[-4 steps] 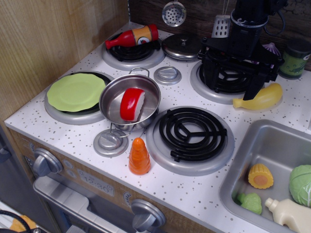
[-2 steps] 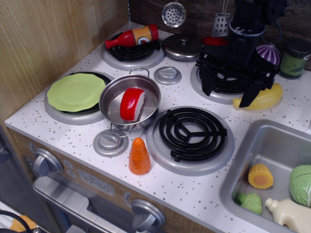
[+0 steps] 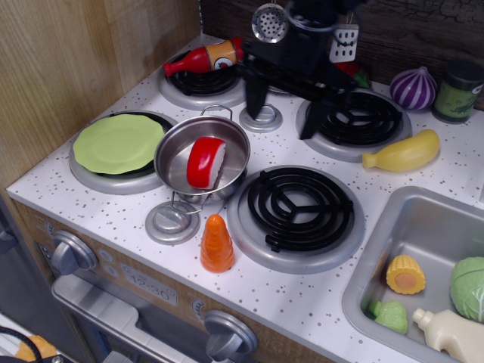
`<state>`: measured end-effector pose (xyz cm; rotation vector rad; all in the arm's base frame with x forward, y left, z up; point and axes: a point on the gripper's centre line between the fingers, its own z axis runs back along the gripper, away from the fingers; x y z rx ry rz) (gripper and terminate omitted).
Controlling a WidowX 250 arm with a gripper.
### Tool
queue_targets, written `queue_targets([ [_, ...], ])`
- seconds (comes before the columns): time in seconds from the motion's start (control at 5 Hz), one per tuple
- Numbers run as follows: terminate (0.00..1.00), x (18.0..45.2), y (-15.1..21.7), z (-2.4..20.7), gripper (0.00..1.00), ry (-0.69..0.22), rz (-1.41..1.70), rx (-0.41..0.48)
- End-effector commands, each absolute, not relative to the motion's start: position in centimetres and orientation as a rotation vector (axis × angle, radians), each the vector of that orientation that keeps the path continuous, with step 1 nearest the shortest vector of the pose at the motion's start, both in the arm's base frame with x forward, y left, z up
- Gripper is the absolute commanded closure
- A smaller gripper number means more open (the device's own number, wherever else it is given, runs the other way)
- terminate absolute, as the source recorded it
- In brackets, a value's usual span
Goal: Take sushi out of pan
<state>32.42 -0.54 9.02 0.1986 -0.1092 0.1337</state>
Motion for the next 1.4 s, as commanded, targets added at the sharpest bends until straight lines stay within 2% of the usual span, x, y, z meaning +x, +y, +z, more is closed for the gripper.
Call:
queue_targets([
  [0.0, 0.00, 30.6, 4.9, 9.4, 0.00, -0.219, 0.175, 0.233],
  [0.2, 0.00, 30.4, 6.8, 7.5, 0.00, -0.272, 0.162, 0.228],
  [0.4, 0.00, 30.7, 7.2, 6.4, 0.00, -0.306, 0.168, 0.227],
  [1.2, 0.00, 30.5, 5.7, 3.6, 0.00, -0.312, 0.169, 0.126],
])
